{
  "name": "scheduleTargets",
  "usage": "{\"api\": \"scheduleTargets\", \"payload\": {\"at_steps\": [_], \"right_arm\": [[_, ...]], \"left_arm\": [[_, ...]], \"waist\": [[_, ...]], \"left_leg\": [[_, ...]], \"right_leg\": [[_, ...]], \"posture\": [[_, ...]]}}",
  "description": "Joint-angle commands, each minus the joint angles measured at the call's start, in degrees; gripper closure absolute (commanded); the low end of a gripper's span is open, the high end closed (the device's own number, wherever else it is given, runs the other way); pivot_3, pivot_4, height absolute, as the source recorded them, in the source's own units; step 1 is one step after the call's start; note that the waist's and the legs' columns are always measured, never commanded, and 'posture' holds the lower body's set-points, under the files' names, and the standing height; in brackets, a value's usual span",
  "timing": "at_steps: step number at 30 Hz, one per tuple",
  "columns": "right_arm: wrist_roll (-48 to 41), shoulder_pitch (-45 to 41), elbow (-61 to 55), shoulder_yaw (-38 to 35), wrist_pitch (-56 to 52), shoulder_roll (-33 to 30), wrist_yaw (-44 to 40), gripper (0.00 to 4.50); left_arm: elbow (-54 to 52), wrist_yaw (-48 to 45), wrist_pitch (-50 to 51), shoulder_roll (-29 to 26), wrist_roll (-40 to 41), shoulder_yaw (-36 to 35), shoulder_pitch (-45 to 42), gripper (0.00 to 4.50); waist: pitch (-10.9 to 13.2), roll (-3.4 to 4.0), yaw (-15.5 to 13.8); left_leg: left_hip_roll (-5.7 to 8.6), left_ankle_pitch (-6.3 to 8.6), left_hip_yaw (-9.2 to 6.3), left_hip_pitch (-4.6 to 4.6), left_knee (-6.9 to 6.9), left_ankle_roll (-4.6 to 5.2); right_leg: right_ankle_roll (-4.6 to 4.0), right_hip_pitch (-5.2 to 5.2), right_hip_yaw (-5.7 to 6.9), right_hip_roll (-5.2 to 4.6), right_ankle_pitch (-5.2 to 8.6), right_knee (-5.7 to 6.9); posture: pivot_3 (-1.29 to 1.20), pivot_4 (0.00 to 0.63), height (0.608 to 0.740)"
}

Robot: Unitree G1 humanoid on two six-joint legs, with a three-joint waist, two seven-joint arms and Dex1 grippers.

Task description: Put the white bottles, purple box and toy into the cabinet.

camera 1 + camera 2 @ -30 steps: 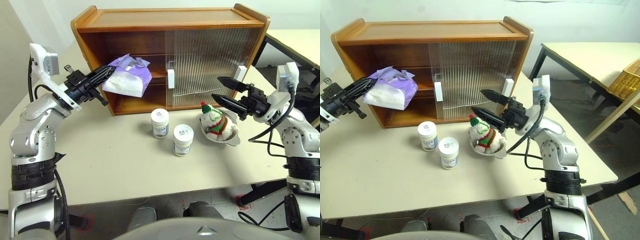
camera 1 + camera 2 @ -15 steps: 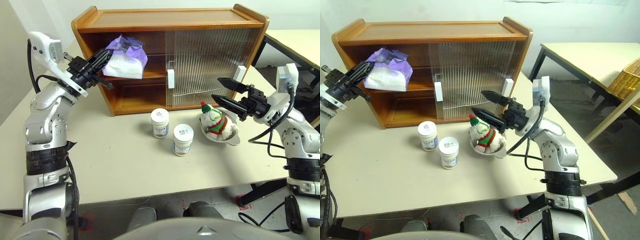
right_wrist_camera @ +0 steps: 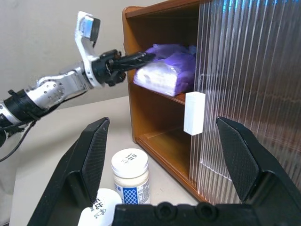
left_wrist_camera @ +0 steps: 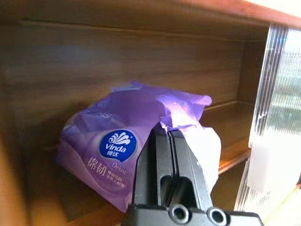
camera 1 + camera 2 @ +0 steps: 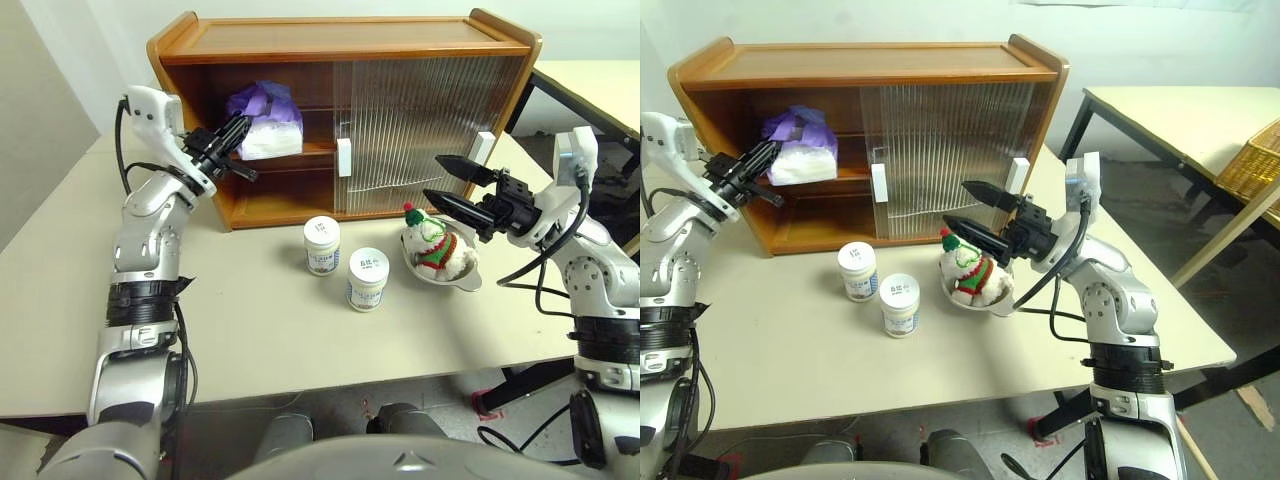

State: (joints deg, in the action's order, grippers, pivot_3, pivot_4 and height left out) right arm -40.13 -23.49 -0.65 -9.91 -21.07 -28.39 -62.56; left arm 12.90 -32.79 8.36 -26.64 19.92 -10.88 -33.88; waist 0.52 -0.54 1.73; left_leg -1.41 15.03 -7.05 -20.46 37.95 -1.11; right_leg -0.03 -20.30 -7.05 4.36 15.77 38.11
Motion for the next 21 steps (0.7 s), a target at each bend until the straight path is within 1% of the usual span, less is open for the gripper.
{"api": "scheduleTargets", "payload": {"at_steps": [1,5,10,11,18,21], "right_arm": [[0.1,-0.1,-0.7,0.2,-0.2,-0.4,0.0,0.0],[0.1,0.1,-0.6,0.1,-0.2,-0.4,0.0,0.0],[0.0,0.4,-0.7,0.2,-0.2,-0.5,-0.1,0.0],[0.0,0.4,-0.7,0.2,-0.2,-0.5,-0.1,0.0],[0.1,0.5,-0.6,0.5,-0.5,-0.6,-0.5,0.0],[0.0,0.4,-0.5,0.5,-0.7,-0.7,-0.8,0.0]], "left_arm": [[2.9,0.1,-2.0,0.2,-1.9,0.8,-1.6,3.54],[2.4,0.3,-3.0,0.2,-1.3,-0.1,-1.8,2.09],[-1.8,0.9,-3.1,0.1,0.9,-1.7,-0.3,0.28],[-2.9,1.2,-2.9,0.1,1.4,-2.2,0.2,0.04],[-11.8,2.2,0.2,0.4,5.0,-4.4,3.9,0.04],[-17.8,0.9,4.5,-0.2,7.9,-3.7,7.6,0.04]], "waist": [[0.0,0.0,0.0],[0.0,-0.01,0.1],[0.0,-0.02,0.1],[0.0,-0.01,0.1],[0.0,-0.02,0.1],[0.0,-0.02,0.1]], "left_leg": [[0.0,0.0,0.0,0.0,0.0,0.0],[0.02,-0.01,0.0,0.0,0.0,0.01],[0.04,-0.01,0.01,-0.01,0.0,0.01],[0.05,-0.01,0.01,-0.01,0.0,0.01],[0.1,-0.01,0.11,0.02,0.01,0.02],[0.12,-0.01,0.18,0.04,0.04,0.02]], "right_leg": [[0.03,0.0,0.0,0.0,-0.01,0.0],[0.14,0.0,0.0,0.01,-0.05,-0.01],[0.16,0.0,0.02,0.01,-0.05,-0.02],[0.16,0.01,0.03,0.01,-0.05,-0.04],[0.13,0.03,0.12,0.01,-0.01,-0.04],[0.15,0.05,0.15,0.01,-0.02,-0.04]], "posture": [[-0.07,0.0,0.74],[-0.07,0.0,0.74],[-0.07,0.0,0.74],[-0.07,0.0,0.74],[-0.06,0.0,0.74],[-0.05,0.0,0.74]]}}
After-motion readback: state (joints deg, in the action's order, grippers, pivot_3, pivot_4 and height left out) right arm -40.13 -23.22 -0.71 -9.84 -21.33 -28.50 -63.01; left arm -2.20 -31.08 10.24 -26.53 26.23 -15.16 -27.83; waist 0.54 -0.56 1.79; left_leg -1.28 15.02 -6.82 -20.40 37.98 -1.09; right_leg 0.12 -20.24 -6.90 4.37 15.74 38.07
